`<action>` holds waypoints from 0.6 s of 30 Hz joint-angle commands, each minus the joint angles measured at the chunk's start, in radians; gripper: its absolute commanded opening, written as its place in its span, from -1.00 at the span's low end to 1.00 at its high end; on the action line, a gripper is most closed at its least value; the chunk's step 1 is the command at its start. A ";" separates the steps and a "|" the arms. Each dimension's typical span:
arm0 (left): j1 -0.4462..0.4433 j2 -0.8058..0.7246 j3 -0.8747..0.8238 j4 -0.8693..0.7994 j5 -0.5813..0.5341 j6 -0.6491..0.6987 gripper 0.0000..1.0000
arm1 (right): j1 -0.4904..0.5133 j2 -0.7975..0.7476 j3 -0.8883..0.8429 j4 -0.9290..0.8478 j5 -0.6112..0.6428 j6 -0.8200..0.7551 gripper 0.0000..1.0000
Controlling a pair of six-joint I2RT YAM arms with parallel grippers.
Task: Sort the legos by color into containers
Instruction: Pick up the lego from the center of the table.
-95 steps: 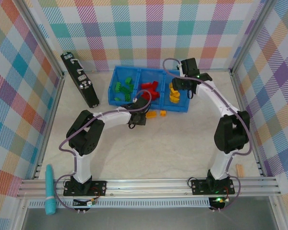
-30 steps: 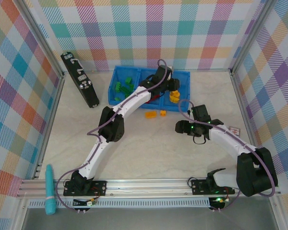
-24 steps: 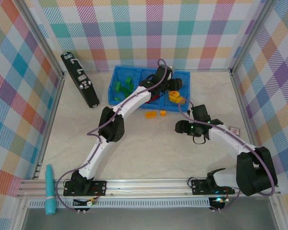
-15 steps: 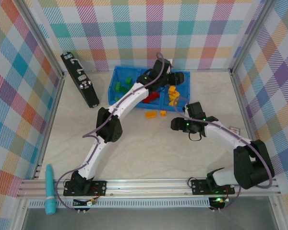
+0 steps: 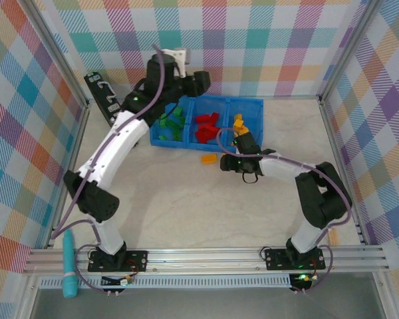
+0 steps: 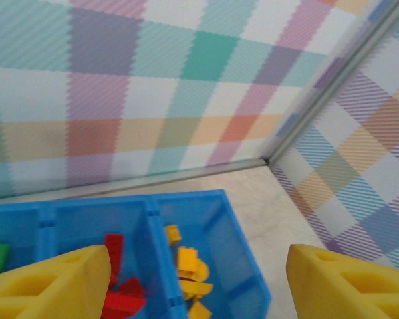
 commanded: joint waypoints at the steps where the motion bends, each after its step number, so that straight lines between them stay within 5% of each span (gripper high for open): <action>1: 0.047 -0.078 -0.102 0.008 -0.042 0.045 0.41 | 0.016 0.074 0.090 -0.002 0.060 -0.010 0.40; 18: 0.180 -0.254 -0.315 0.043 -0.037 0.054 0.44 | 0.037 0.315 0.355 -0.215 0.170 0.051 0.22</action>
